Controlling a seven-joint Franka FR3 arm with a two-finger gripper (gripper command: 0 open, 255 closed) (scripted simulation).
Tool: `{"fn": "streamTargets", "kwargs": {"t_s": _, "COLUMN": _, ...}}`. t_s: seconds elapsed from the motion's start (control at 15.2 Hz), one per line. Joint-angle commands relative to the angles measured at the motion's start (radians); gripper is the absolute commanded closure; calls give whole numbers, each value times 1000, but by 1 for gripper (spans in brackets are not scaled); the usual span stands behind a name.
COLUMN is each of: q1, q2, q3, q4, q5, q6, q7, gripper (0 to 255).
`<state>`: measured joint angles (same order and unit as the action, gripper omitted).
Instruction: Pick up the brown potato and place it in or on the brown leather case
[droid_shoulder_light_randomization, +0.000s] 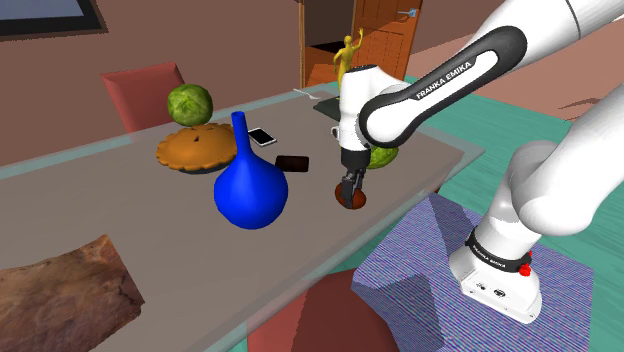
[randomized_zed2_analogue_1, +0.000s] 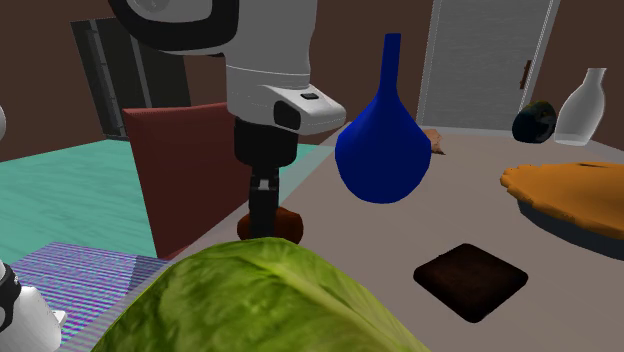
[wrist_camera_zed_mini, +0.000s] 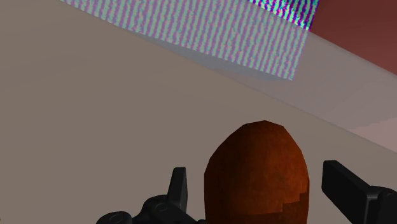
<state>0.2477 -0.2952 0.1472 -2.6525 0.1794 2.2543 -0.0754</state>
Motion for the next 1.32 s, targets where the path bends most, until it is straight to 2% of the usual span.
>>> {"fn": "streamTargets", "kwargs": {"t_s": 0.0, "q1": 0, "q2": 0, "q3": 0, "q4": 0, "q5": 0, "q6": 0, "q7": 0, "gripper": 0}}
{"fn": "streamTargets", "kwargs": {"t_s": 0.07, "q1": 0, "q2": 0, "q3": 0, "q4": 0, "q5": 0, "q6": 0, "q7": 0, "gripper": 255}}
{"fn": "streamTargets", "kwargs": {"t_s": 0.66, "q1": 0, "q2": 0, "q3": 0, "q4": 0, "q5": 0, "q6": 0, "q7": 0, "gripper": 255}}
{"fn": "streamTargets", "kwargs": {"t_s": 1.25, "q1": -2, "q2": -85, "q3": -8, "q4": 60, "q5": -9, "q6": -145, "q7": 11, "gripper": 255}}
